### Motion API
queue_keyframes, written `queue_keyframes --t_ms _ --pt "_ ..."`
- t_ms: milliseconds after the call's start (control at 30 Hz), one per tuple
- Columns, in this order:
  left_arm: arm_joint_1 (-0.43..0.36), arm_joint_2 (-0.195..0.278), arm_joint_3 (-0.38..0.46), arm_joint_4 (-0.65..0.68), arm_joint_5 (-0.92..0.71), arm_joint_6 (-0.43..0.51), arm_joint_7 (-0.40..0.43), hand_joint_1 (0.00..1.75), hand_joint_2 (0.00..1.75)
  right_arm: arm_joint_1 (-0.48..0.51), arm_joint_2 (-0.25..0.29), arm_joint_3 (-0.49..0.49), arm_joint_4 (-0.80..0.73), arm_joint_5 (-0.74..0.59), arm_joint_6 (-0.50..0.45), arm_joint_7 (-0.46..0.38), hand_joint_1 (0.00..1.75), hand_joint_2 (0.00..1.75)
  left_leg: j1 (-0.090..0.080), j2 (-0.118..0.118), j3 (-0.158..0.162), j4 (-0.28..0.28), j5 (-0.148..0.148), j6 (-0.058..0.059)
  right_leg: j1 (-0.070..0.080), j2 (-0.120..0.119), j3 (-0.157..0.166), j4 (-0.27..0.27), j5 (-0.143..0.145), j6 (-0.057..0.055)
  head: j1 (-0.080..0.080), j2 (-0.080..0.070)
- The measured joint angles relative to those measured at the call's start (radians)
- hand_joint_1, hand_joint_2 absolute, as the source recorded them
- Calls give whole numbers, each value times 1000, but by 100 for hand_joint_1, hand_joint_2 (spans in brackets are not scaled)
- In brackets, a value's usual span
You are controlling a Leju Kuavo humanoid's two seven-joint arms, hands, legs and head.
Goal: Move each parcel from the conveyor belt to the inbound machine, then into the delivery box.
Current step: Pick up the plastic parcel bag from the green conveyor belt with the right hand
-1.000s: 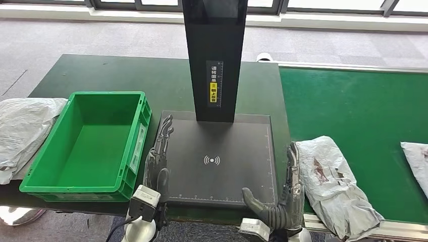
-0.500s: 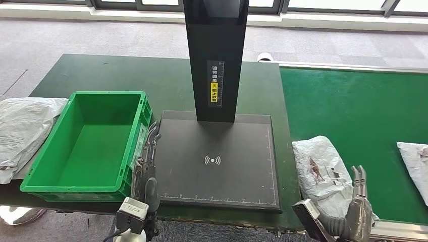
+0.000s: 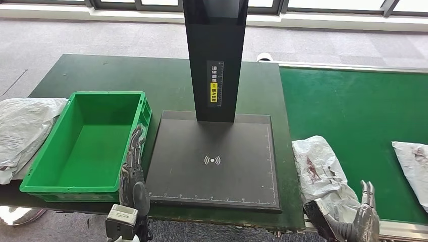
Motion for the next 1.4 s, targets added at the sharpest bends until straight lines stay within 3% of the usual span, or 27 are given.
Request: queue_keyframes --t_ms 367,833,867,967,1000,1400 --pt "-2 0 -1 7 -16 50 3 0 0 -106 -96 -1 301 0 -62 57 0 175 -1 0 0 0 0 0 0 0 0 0 0 0 0 0" --pt "-2 0 -2 11 -11 66 19 0 0 -153 -132 -1 451 8 -75 101 0 175 -1 0 0 0 0 0 -1 0 0 0 0 0 0 0" --pt "-2 0 -2 11 -10 69 22 0 0 -156 -133 -1 458 11 -71 107 17 175 -1 0 0 0 0 0 -1 0 0 0 0 0 0 0" --pt "-2 0 -2 12 -6 76 25 0 0 -169 -143 -1 488 23 -46 119 147 175 -1 0 0 0 0 0 -1 0 0 0 0 0 0 0" --pt "-2 0 -2 13 -5 77 26 0 0 -175 -147 -1 501 27 -39 119 175 175 -1 0 0 0 0 0 -1 0 0 0 0 0 0 0" --pt "-3 0 -2 19 -4 82 31 0 0 -222 -188 -1 606 35 -41 110 175 175 0 0 3 0 0 1 0 0 3 -2 0 1 0 0"
